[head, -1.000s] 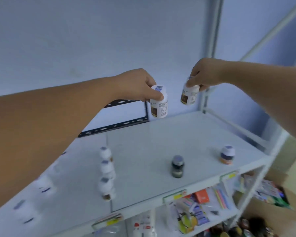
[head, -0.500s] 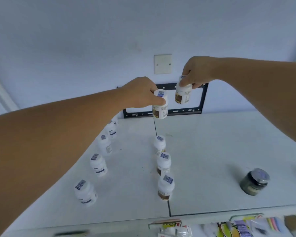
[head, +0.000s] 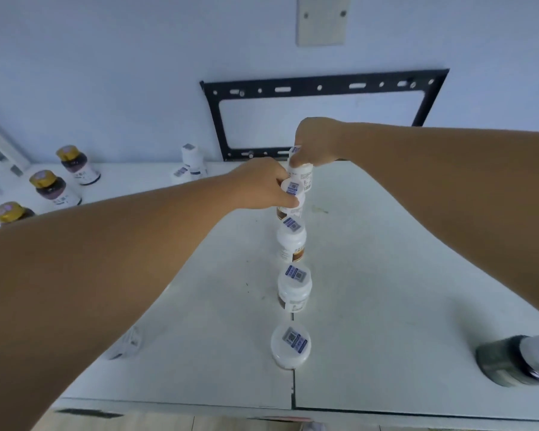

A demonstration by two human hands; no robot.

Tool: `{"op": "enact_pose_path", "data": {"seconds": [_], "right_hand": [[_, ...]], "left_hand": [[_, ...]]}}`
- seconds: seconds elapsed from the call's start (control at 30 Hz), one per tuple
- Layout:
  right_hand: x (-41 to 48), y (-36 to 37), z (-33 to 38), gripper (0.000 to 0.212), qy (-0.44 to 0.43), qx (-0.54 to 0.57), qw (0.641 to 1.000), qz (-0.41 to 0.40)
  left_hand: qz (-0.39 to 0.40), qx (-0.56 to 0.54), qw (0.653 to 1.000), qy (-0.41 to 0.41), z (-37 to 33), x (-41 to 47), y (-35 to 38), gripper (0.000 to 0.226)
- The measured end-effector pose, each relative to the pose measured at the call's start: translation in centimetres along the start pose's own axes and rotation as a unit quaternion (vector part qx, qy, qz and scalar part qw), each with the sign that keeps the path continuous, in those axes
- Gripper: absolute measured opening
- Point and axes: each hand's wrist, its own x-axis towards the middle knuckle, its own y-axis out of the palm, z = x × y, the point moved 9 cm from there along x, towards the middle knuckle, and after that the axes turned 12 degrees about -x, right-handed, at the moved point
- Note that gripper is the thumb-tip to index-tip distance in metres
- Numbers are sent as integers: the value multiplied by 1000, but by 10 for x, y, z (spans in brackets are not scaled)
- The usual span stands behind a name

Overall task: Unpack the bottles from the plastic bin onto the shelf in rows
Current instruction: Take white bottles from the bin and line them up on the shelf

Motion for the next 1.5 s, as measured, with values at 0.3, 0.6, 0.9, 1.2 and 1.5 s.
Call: {"op": "enact_pose_path", "data": {"seconds": [0.3, 0.6, 0.9, 1.2, 1.5], "right_hand": [[18, 48, -10, 26, 25, 51, 998, 29], [-58, -9, -32, 56, 68, 1, 998, 2], [-216, -49, -84, 66, 190, -43, 980, 35], [-376, -46, -172, 42, 292, 47, 954, 51], [-564, 53, -305, 36, 386, 129, 903, 138]], "left_hand": [[40, -15, 998, -47, 27, 12, 19, 35], [-34, 9, 999, 15, -15, -20, -49, 33], [-22, 32, 989, 141, -125, -79, -37, 39], [34, 82, 956, 279, -284, -123, 42, 43], [140, 50, 926, 348, -462, -151, 218, 40]]}}
